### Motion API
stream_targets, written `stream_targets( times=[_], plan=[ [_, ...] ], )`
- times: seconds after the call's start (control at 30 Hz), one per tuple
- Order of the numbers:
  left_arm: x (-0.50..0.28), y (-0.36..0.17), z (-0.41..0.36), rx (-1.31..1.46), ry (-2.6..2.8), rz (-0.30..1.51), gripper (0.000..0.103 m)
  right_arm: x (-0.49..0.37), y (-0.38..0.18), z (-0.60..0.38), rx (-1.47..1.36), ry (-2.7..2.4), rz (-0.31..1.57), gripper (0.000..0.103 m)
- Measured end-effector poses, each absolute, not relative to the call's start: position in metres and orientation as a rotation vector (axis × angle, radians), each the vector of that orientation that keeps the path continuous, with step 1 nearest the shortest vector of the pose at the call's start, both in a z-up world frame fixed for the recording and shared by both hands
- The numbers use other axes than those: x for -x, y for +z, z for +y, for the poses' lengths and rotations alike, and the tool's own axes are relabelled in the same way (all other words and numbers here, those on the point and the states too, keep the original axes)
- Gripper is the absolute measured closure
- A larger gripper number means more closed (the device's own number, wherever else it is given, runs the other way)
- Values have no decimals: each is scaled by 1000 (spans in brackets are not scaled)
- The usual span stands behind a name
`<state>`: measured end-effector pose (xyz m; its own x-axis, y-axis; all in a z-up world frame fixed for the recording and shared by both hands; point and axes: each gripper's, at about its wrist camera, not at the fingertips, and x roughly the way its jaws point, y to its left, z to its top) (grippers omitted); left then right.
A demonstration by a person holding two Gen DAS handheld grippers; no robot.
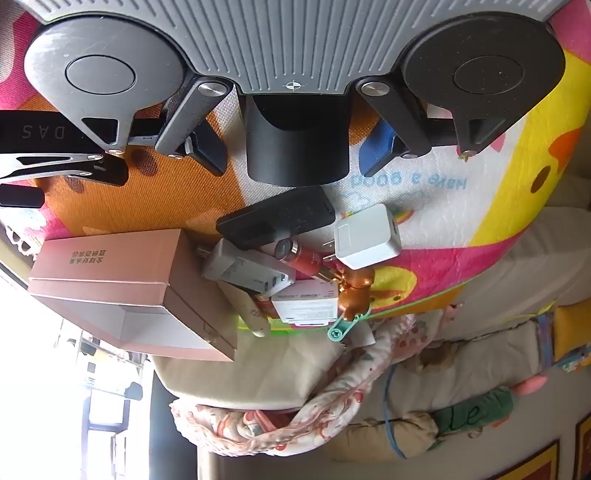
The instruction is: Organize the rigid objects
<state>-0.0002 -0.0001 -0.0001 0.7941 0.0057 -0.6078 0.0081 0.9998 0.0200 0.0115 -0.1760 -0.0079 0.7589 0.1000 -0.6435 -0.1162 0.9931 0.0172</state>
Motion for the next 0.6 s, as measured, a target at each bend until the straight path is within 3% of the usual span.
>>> stream_targets(
  times=[0.6],
  plan=[
    [0,0,2,-10,-4,655,19,-12,-8,-177,25,118,701,0]
  ],
)
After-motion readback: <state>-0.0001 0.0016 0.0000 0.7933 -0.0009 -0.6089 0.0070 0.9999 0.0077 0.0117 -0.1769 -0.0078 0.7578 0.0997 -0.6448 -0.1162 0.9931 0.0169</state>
